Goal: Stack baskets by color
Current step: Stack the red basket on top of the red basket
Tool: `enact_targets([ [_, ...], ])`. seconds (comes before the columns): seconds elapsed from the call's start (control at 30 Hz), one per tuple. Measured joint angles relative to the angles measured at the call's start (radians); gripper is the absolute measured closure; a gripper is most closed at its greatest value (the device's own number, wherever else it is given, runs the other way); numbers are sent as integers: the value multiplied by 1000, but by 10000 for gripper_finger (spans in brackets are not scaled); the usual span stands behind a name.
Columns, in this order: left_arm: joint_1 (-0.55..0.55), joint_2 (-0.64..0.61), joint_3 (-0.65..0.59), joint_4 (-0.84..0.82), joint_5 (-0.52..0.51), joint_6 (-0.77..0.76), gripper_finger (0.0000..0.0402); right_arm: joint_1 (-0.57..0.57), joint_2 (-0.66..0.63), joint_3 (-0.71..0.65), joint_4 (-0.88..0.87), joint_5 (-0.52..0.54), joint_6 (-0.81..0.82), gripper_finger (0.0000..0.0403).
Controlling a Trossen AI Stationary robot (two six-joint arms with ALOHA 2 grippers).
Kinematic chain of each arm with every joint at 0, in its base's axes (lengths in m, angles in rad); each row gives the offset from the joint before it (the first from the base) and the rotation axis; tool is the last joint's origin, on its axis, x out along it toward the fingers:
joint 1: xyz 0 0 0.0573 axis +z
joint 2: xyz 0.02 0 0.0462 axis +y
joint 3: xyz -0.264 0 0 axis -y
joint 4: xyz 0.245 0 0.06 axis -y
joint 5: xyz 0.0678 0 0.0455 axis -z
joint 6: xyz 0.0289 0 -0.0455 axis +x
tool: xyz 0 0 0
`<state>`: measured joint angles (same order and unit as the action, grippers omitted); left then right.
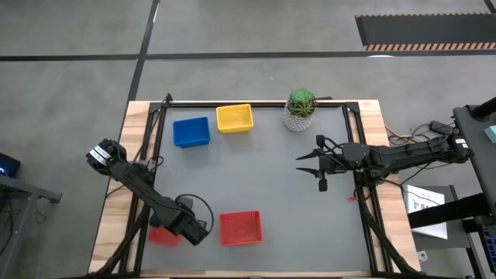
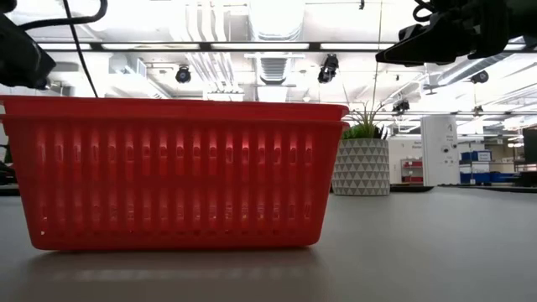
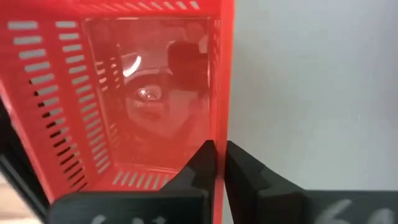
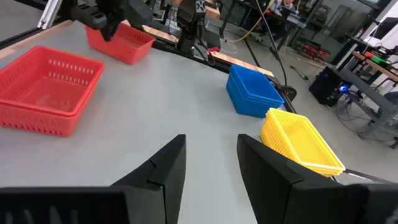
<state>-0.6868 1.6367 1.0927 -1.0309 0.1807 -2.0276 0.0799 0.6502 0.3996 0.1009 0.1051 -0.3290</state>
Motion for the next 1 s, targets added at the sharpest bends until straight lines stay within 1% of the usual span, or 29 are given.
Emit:
enact_targets([
  [0.13,0,0,28,-8,24,7,399,0,0,0,0,0,4,266],
  [0.23,0,0,62,-10,24,50,400,0,0,0,0,0,17,266],
  [0.37,2,0,137,-63,25,110,400,0,-1,0,-16,0,18,266],
  [0.5,5,0,272,-228,77,132,401,0,-2,0,-14,0,18,266],
  [0.6,6,0,385,-347,71,178,401,0,-3,0,-14,0,17,266],
  [0.7,7,3,462,-372,9,312,401,0,-3,0,-14,0,15,266],
  [0.83,27,29,531,-369,-86,546,401,0,-3,0,-15,0,14,266],
  [1.0,61,101,609,-375,-182,843,401,0,-3,0,-18,0,14,266],
])
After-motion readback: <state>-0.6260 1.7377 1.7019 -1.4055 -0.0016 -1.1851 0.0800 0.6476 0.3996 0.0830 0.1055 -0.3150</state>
